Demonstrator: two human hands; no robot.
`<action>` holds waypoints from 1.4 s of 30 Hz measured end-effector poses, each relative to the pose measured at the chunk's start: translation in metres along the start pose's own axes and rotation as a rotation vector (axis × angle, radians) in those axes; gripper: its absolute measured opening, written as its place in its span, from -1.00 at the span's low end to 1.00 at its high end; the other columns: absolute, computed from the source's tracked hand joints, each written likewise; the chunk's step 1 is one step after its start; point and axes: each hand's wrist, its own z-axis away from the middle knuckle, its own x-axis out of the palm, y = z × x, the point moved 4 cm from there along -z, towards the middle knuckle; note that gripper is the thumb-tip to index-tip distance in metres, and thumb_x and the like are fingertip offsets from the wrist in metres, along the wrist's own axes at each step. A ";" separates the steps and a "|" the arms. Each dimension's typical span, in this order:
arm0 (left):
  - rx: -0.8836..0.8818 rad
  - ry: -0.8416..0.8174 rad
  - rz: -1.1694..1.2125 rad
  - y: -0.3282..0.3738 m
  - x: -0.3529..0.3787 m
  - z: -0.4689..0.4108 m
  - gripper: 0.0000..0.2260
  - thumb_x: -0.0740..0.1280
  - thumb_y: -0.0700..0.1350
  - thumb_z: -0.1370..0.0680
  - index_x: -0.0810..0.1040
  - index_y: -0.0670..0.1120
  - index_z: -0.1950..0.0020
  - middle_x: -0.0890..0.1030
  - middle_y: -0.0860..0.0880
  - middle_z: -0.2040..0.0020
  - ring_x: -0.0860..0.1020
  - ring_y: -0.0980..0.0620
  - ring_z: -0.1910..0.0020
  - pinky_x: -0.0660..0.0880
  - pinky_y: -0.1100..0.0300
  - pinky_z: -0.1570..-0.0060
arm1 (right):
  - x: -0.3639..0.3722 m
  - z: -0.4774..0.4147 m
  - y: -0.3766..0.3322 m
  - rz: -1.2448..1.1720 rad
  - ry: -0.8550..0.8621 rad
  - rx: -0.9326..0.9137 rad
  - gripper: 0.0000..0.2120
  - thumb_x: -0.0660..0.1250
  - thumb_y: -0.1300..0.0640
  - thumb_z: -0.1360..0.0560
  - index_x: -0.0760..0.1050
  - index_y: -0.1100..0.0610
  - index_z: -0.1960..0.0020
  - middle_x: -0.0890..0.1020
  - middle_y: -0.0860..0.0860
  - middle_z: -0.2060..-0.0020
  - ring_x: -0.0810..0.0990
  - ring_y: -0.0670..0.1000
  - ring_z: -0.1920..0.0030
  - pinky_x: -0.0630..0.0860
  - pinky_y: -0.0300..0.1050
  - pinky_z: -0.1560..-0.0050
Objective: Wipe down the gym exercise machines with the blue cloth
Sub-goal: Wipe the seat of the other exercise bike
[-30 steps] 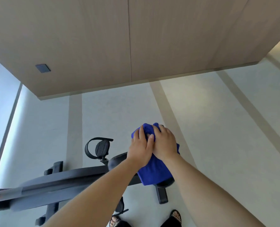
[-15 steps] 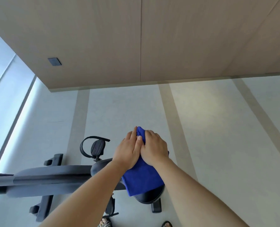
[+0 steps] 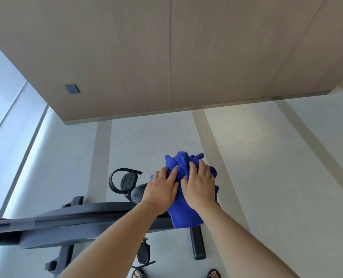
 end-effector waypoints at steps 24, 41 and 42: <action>0.182 -0.164 -0.077 -0.085 -0.038 0.044 -0.46 0.49 0.04 -0.32 0.29 0.05 -0.18 0.29 0.04 -0.20 0.36 0.02 -0.16 0.52 0.15 0.13 | 0.025 0.072 -0.070 -0.038 -0.089 -0.038 -0.52 0.25 -0.11 -0.50 0.21 -0.12 -0.37 0.16 -0.02 -0.45 0.10 0.10 -0.42 0.11 0.11 -0.35; 0.014 -0.015 -0.177 0.035 0.004 0.058 -0.52 0.12 0.14 -0.58 0.11 0.06 -0.47 0.02 0.07 -0.54 0.17 0.03 -0.44 0.37 0.02 -0.18 | -0.010 0.086 0.030 -0.487 -0.029 -0.031 -0.67 0.36 0.07 -0.47 0.45 0.06 -0.21 0.42 -0.07 -0.14 0.39 -0.05 -0.14 0.38 -0.24 -0.15; 0.026 -0.004 -0.112 0.047 0.004 0.057 -0.56 0.14 0.13 -0.58 0.19 0.06 -0.43 0.09 0.07 -0.51 0.24 0.01 -0.38 0.42 0.06 -0.11 | -0.013 0.088 0.042 -0.533 -0.043 0.012 -0.73 0.36 0.09 -0.46 0.45 0.06 -0.14 0.43 -0.06 -0.09 0.43 -0.04 -0.06 0.40 -0.24 -0.09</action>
